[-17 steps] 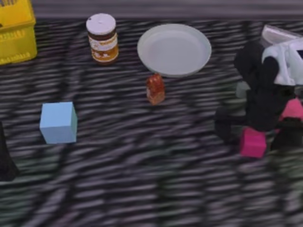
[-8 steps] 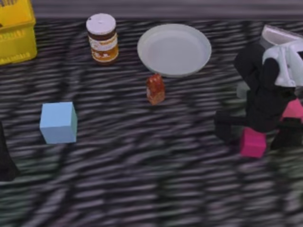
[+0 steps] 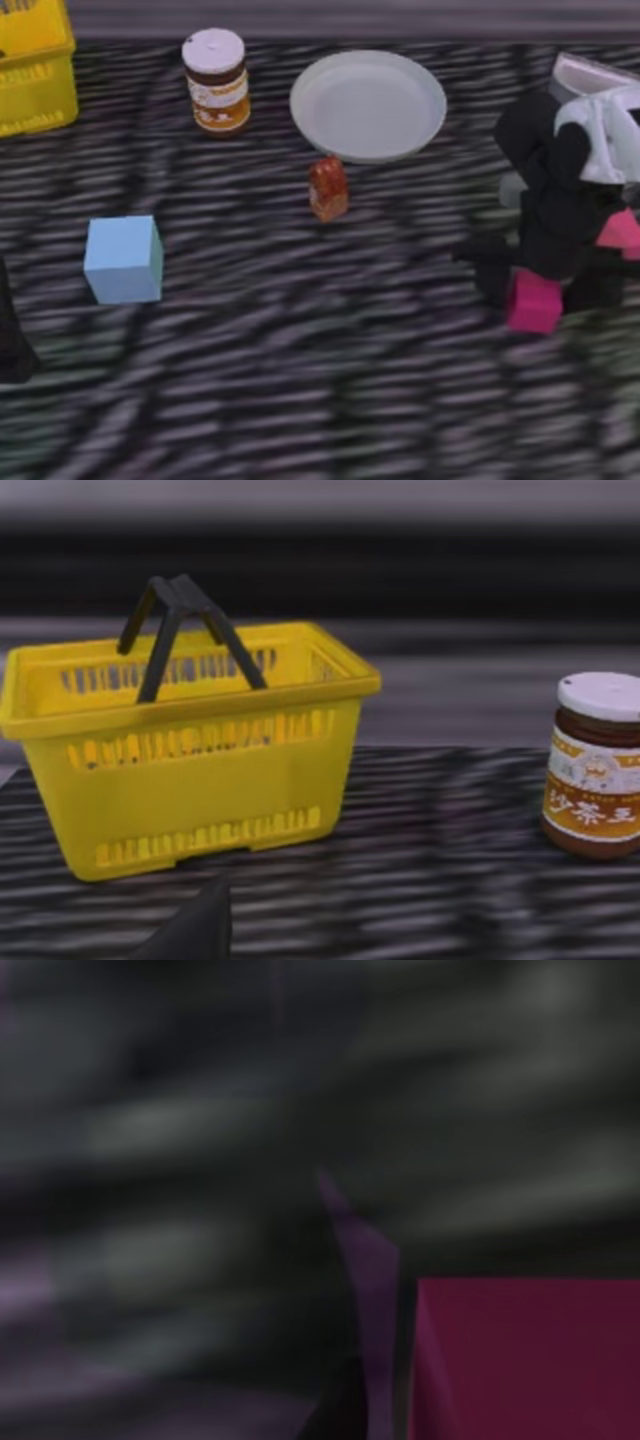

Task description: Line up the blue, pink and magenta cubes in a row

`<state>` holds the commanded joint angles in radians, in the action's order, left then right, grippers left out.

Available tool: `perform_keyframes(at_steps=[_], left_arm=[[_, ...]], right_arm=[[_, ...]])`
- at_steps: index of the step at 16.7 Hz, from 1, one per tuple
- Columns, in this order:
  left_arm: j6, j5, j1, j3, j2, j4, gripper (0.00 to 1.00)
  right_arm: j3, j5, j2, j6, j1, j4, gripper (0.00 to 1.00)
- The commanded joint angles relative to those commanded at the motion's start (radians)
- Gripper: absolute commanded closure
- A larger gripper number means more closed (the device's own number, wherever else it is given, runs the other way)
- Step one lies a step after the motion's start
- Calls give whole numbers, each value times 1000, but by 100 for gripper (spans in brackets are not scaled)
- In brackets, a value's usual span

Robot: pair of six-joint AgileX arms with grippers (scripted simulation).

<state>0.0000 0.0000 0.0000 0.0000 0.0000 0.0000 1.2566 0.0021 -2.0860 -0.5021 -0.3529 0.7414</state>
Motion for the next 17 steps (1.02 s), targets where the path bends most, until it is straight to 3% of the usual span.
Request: perform_keyframes(at_steps=[2,3,10,12,17], left_arm=[[0,0,0,0,0,0,0],[0,0,0,0,0,0,0],[0,0,0,0,0,0,0],[0,0,0,0,0,0,0],[0,0,0,0,0,0,0]], right_arm=[[0,0,0,0,0,0,98],[0,0,0,0,0,0,100],[0,0,0,0,0,0,100],[14,15,37,8,2,23,100],[99,14,93,8,-2,175,100]])
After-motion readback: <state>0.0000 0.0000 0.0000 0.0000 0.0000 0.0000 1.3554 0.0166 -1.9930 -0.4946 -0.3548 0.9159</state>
